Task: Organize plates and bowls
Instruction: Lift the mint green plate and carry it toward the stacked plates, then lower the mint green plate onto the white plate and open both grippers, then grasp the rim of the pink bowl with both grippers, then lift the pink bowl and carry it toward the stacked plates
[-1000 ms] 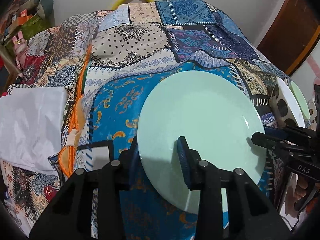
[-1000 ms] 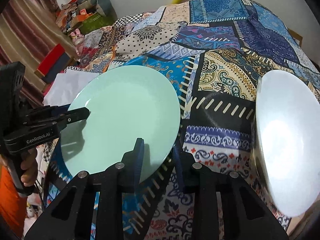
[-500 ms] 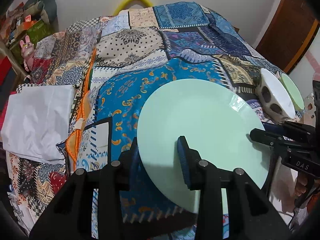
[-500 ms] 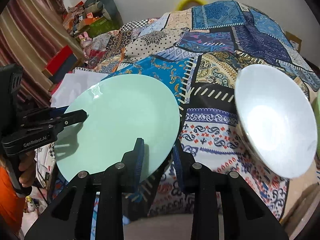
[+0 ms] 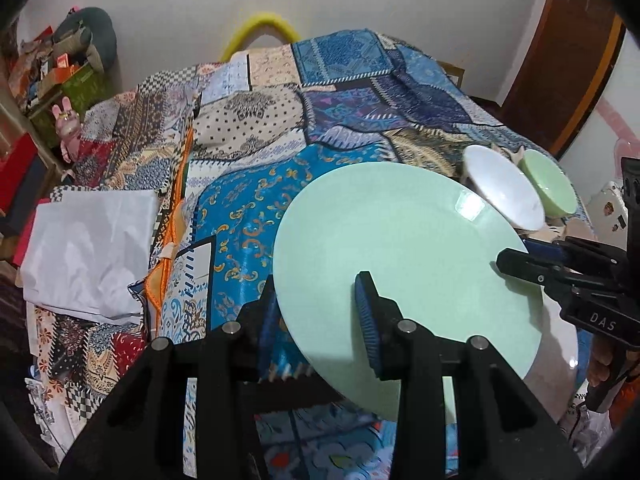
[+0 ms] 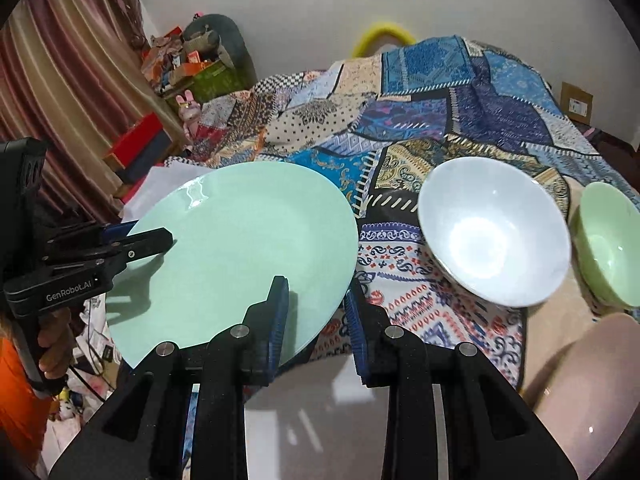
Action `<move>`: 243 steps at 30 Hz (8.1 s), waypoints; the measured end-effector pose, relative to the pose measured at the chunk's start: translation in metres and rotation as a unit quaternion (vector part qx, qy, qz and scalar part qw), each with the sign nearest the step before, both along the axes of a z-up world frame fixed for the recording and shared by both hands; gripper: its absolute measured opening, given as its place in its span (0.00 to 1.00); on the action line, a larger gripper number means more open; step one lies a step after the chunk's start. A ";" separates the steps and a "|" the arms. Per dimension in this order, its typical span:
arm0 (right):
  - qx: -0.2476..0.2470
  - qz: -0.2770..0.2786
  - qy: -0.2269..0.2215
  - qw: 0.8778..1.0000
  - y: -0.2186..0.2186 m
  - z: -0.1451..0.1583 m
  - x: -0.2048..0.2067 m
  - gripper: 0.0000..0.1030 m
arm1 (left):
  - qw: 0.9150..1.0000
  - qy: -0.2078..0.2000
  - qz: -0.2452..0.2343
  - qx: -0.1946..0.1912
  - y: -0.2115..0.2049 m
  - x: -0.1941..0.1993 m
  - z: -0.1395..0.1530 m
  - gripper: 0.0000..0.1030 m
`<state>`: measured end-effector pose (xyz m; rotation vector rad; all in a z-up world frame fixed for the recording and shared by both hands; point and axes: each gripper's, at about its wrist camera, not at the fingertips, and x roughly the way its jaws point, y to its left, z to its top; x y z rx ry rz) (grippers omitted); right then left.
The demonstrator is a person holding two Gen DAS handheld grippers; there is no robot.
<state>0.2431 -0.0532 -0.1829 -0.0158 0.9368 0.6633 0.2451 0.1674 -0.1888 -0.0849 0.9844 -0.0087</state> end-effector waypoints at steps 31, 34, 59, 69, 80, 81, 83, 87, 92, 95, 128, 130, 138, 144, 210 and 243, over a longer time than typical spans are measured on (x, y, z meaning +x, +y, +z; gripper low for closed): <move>0.022 -0.018 -0.022 0.999 -0.082 0.015 -0.067 0.25 | 1.000 -0.013 -0.024 -0.001 -0.090 -0.084 0.036 0.36; 0.023 -0.021 -0.017 0.999 -0.089 0.010 -0.071 0.25 | 1.000 -0.008 -0.026 -0.002 -0.096 -0.086 0.032 0.36; 0.014 -0.053 0.038 0.998 -0.124 -0.035 -0.084 0.25 | 0.997 0.055 -0.051 -0.026 -0.130 -0.081 -0.028 0.36; 0.011 -0.060 0.050 0.997 -0.131 -0.043 -0.082 0.25 | 0.996 0.068 -0.056 -0.024 -0.138 -0.075 -0.043 0.36; 0.010 -0.063 0.059 0.996 -0.133 -0.050 -0.079 0.25 | 0.995 0.080 -0.059 -0.013 -0.145 -0.071 -0.052 0.36; 0.010 -0.064 0.057 0.996 -0.133 -0.050 -0.079 0.25 | 0.995 0.083 -0.059 -0.013 -0.145 -0.070 -0.053 0.36; 0.011 -0.063 0.057 0.996 -0.134 -0.049 -0.080 0.25 | 0.994 0.093 -0.055 -0.017 -0.144 -0.067 -0.058 0.36; 0.011 -0.062 0.055 0.997 -0.135 -0.049 -0.079 0.25 | 0.994 0.096 -0.049 -0.020 -0.144 -0.065 -0.062 0.36; 0.001 -0.060 0.046 0.997 -0.133 -0.048 -0.080 0.26 | 0.994 0.095 -0.052 -0.003 -0.149 -0.066 -0.063 0.36; -0.004 -0.058 0.041 0.997 -0.132 -0.047 -0.082 0.26 | 0.994 0.097 -0.050 -0.006 -0.148 -0.065 -0.063 0.36; -0.009 -0.160 -0.082 0.984 -0.231 0.016 -0.080 0.54 | 0.994 -0.016 -0.105 0.024 -0.241 -0.042 0.026 0.72; -0.012 -0.165 -0.079 0.983 -0.236 0.011 -0.077 0.54 | 0.994 -0.010 -0.109 0.017 -0.251 -0.033 0.020 0.78; -0.013 -0.174 -0.051 0.983 -0.250 -0.014 -0.059 0.54 | 0.991 0.018 -0.132 0.019 -0.285 -0.001 -0.009 0.78; -0.007 -0.177 -0.031 0.984 -0.258 -0.032 -0.049 0.54 | 0.990 0.043 -0.137 0.016 -0.299 0.023 -0.036 0.72; 0.027 -0.077 -0.106 0.991 -0.133 0.041 -0.087 0.21 | 0.995 -0.034 -0.085 -0.026 -0.187 -0.073 0.050 0.19; 0.012 0.056 -0.060 0.997 0.013 0.005 -0.104 0.21 | 0.999 -0.002 0.035 -0.001 -0.026 -0.148 0.021 0.19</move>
